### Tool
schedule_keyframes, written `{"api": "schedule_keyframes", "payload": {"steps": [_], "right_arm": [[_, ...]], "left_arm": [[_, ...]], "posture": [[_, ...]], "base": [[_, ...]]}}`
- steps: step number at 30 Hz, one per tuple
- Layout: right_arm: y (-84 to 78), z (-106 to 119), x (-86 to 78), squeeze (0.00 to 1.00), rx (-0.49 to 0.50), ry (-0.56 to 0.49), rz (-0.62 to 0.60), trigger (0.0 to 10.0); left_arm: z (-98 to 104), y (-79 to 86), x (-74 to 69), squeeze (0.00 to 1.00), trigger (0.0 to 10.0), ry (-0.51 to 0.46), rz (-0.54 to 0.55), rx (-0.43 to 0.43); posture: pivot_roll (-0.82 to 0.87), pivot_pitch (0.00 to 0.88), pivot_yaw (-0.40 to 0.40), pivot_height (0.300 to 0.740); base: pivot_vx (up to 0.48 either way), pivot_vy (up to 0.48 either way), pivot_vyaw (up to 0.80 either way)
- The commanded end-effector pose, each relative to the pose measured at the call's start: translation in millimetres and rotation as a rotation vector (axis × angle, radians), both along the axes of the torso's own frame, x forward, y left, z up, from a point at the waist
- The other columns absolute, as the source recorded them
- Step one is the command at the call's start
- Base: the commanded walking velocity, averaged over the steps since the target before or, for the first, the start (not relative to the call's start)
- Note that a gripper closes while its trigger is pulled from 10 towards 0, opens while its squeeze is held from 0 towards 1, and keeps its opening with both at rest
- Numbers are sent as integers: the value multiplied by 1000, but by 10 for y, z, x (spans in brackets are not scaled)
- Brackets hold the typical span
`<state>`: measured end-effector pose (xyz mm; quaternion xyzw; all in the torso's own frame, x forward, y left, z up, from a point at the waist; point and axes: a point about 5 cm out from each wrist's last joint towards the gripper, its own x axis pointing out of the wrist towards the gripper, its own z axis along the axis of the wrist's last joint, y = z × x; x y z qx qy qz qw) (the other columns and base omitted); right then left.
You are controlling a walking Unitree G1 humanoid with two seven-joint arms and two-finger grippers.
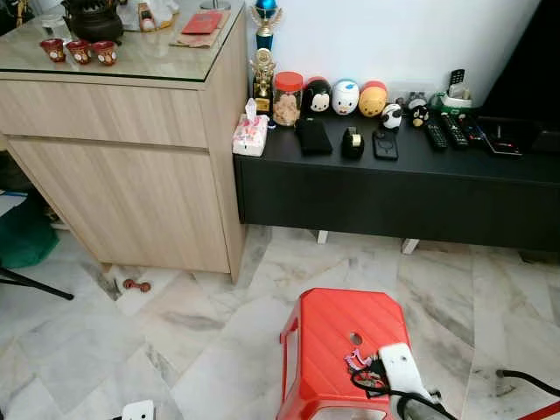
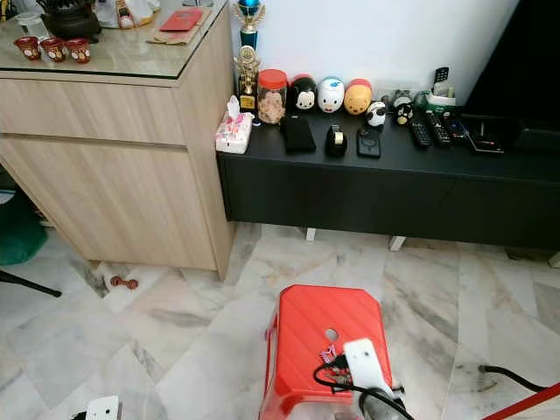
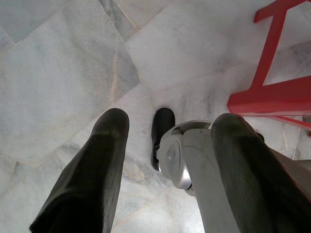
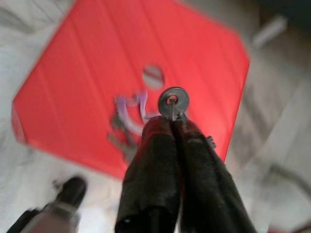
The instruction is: Hang keys on a hook
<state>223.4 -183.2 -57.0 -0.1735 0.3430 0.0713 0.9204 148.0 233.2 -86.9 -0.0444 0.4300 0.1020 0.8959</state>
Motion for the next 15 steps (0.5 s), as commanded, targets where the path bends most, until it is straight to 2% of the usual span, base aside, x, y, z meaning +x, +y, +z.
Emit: {"api": "schedule_keyframes", "payload": {"steps": [1,3,5,9,11,13,15], "right_arm": [[-51,-3,-33,0,-122,-4,126,10000],[-69,-68,-115,0,-205,62,208,10000],[-112,-162,-265,0,-249,165,285,10000],[-188,-212,-360,0,-345,238,382,10000],[-195,-216,-367,0,-348,262,414,10000],[-202,-197,-330,0,-334,253,392,10000],[-219,-111,-182,0,-342,185,357,10000]], "left_arm": [[-34,-17,-64,0,10000,30,3,-12],[-34,-22,-60,0,10000,29,2,-14],[-34,-32,-57,0,10000,28,0,-16],[-33,-43,-46,0,10000,25,-2,-18],[-32,-44,-42,0,10000,24,-2,-18],[-31,-46,-40,0,10000,23,-3,-18],[-29,-46,-34,0,10000,21,-5,-18]], "posture": [[128,77,-74,740],[126,76,-74,740],[126,76,-74,740],[127,73,-74,740],[125,72,-72,740],[122,71,-71,740],[124,71,-72,740]], "base": [[0,0,0],[0,0,0],[0,0,0],[0,0,0],[0,0,0],[0,0,0],[0,0,0]]}}
